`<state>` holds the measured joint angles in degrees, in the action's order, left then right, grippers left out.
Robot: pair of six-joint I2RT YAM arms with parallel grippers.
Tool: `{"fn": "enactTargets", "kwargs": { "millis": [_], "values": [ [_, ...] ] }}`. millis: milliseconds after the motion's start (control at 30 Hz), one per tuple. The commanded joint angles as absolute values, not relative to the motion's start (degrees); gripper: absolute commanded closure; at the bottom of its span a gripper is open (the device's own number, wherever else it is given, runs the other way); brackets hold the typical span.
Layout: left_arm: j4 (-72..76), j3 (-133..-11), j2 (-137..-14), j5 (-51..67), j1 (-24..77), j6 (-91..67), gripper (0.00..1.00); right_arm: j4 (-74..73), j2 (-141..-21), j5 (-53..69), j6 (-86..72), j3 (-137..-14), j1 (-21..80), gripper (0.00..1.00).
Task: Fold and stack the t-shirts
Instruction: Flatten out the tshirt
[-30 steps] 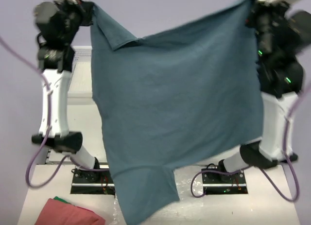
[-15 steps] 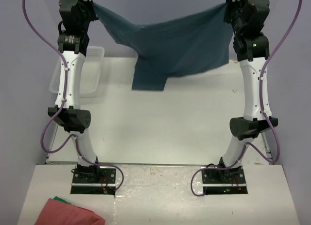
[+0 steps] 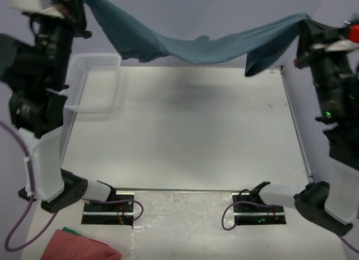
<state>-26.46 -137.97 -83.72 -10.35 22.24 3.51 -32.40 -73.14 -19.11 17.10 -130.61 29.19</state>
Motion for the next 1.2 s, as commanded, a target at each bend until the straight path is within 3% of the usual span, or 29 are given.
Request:
{"fn": "enactTargets", "kwargs": {
  "millis": [0,167,367,533,600,833,1167],
  "values": [
    [-28.8,-137.9,-74.4,-9.3,22.7,0.6,1.0,-32.4,-65.8,-32.3,24.3,-133.3,40.5,1.0],
    [-30.0,-140.0,-70.3,-4.8,22.3,-2.5,1.0,-33.8,-63.0,-36.2,24.2,-131.8,44.7,1.0],
    [-30.7,-137.8,-80.0,-4.9,22.3,-2.0,1.0,-29.4,-72.0,-36.0,28.2,-133.6,44.0,1.0],
    [-27.9,-140.7,-94.1,-7.7,21.9,2.4,1.0,-30.8,-84.8,-23.8,22.1,-142.8,31.5,1.0],
    [-26.2,-144.3,-98.1,-3.6,17.9,1.3,1.0,-31.6,-92.1,-20.0,18.8,-147.4,26.1,1.0],
    [-17.1,-148.8,-112.0,1.8,10.1,-0.3,1.0,-30.6,-103.7,-7.3,12.2,-149.5,13.9,1.0],
    [-10.5,-148.4,-109.0,3.0,7.4,-0.3,1.0,-29.7,-102.2,-1.9,8.6,-147.8,3.9,1.0]
  ]
}}
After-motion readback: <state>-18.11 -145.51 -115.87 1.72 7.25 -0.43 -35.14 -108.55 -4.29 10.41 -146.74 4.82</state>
